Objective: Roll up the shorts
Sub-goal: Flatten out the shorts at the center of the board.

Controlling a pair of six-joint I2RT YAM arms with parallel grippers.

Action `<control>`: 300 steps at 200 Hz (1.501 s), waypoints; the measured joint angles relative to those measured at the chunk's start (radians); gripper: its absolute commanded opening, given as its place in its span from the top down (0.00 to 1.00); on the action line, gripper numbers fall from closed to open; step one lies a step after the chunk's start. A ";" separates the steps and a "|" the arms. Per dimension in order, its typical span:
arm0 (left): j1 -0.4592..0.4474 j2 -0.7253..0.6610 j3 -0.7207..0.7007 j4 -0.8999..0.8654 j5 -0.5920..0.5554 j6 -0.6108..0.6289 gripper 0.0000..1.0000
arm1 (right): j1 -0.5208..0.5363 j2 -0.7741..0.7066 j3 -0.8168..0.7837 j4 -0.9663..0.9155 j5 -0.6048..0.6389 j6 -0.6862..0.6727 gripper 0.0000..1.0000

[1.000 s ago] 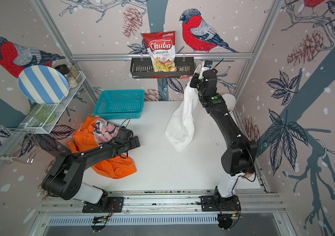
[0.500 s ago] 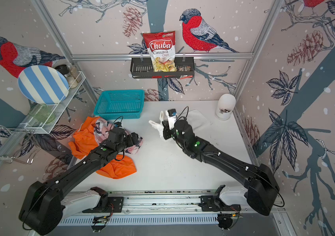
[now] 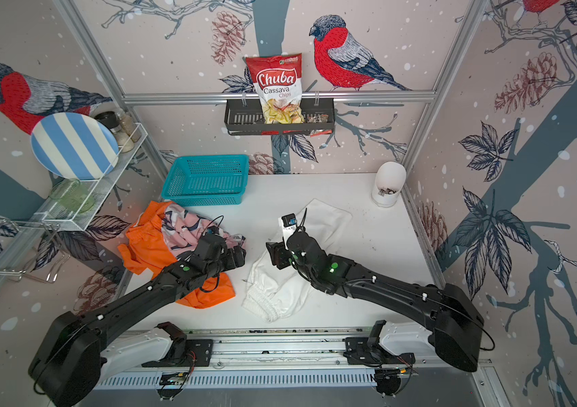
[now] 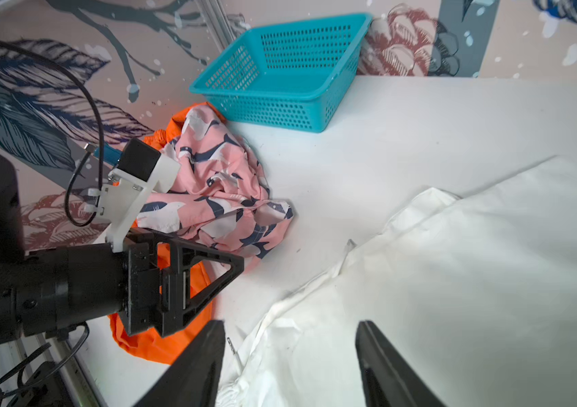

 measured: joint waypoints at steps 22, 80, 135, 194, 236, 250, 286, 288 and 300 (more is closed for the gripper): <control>-0.002 -0.014 -0.024 -0.007 -0.008 -0.051 0.07 | 0.061 0.113 0.113 -0.109 -0.021 0.001 0.40; -0.001 -0.067 -0.097 -0.055 -0.069 -0.185 0.07 | 0.282 0.346 0.236 -0.322 0.036 0.038 0.42; 0.018 -0.137 -0.146 -0.074 -0.080 -0.226 0.07 | 0.315 0.501 0.261 -0.353 0.070 0.060 0.38; 0.019 -0.092 -0.124 -0.076 -0.026 -0.216 0.08 | 0.220 0.467 0.166 -0.289 0.025 0.064 1.00; -0.002 -0.006 -0.086 -0.057 0.041 -0.188 0.09 | 0.084 0.313 0.037 -0.202 -0.025 0.106 1.00; -0.013 0.035 -0.069 -0.036 0.077 -0.167 0.09 | 0.050 0.245 -0.010 -0.168 -0.044 0.112 1.00; -0.061 0.172 0.003 0.014 0.160 -0.135 0.11 | -0.043 0.053 -0.146 -0.081 -0.058 0.169 1.00; -0.065 0.181 0.008 0.017 0.163 -0.133 0.11 | -0.048 0.040 -0.156 -0.076 -0.058 0.175 1.00; -0.087 0.233 0.038 0.037 0.176 -0.118 0.13 | -0.061 -0.025 -0.206 -0.050 -0.052 0.192 1.00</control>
